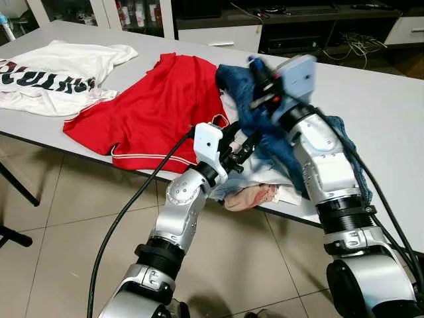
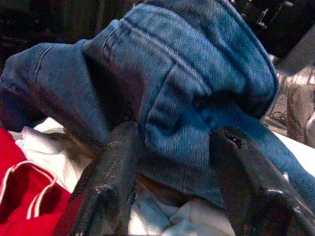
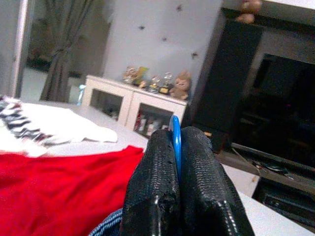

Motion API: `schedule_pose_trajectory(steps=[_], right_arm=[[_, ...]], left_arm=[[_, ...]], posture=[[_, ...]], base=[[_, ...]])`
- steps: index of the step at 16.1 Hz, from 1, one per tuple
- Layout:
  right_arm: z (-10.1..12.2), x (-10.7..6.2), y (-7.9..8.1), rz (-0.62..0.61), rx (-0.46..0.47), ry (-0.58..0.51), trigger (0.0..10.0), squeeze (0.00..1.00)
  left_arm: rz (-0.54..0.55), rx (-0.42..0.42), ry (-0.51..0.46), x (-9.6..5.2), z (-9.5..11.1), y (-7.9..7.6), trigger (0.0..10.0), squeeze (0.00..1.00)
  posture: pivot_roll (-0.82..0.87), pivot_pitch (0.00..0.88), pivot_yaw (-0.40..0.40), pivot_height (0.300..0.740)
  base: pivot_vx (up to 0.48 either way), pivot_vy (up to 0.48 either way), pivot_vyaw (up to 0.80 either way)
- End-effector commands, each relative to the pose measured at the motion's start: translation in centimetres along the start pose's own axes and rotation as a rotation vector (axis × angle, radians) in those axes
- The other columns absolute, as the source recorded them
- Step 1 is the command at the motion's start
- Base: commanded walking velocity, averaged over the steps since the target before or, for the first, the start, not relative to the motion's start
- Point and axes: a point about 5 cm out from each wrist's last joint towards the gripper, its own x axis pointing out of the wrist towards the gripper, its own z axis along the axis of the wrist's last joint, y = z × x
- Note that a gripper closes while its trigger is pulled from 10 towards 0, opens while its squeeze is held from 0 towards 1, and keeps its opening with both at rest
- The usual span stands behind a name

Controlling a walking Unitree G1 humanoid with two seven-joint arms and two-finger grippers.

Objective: Hang hanger

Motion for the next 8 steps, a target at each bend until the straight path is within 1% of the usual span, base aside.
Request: schedule_pose_trajectory(steps=[1, 4, 5, 6, 7, 8], right_arm=[[1.0, 0.6, -0.3, -0.012, 0.006, -0.031, 0.0, 0.00], [1.2, 0.4, 0.1, 0.032, 0.051, -0.050, 0.0, 0.00], [1.5, 0.2, 0.6, 0.067, 0.066, -0.076, 0.0, 0.00], [1.6, 0.2, 0.7, 0.076, 0.065, -0.083, 0.0, 0.00], [1.5, 0.1, 1.1, 0.087, 0.057, -0.083, 0.0, 0.00], [1.4, 0.0, 1.3, 0.092, 0.053, -0.080, 0.0, 0.00]], left_arm=[[-0.012, 0.007, -0.021, 0.0, 0.3, -0.2, 0.0, 0.00], [-0.020, 0.007, -0.028, -0.2, 0.4, -0.1, 0.0, 0.00], [0.022, 0.007, -0.029, -0.2, 0.5, 0.4, 0.0, 0.00], [0.045, 0.007, -0.028, -0.1, 0.5, 0.7, 0.0, 0.00], [0.090, 0.003, -0.040, 0.0, 0.8, 1.3, 2.4, 0.00], [0.096, 0.002, -0.044, 0.0, 0.9, 1.4, 8.4, 0.00]], posture=[[-0.03, 0.000, 0.002, 0.740], [-0.03, 0.000, 0.003, 0.740], [-0.03, 0.000, 0.006, 0.740], [-0.03, 0.000, 0.006, 0.740], [-0.04, 0.000, 0.007, 0.740], [-0.04, 0.000, 0.007, 0.740]], base=[[0.000, 0.000, 0.00], [0.000, 0.000, 0.00], [0.000, 0.000, 0.00], [0.000, 0.000, 0.00], [0.000, 0.000, 0.00], [0.000, 0.000, 0.00]])
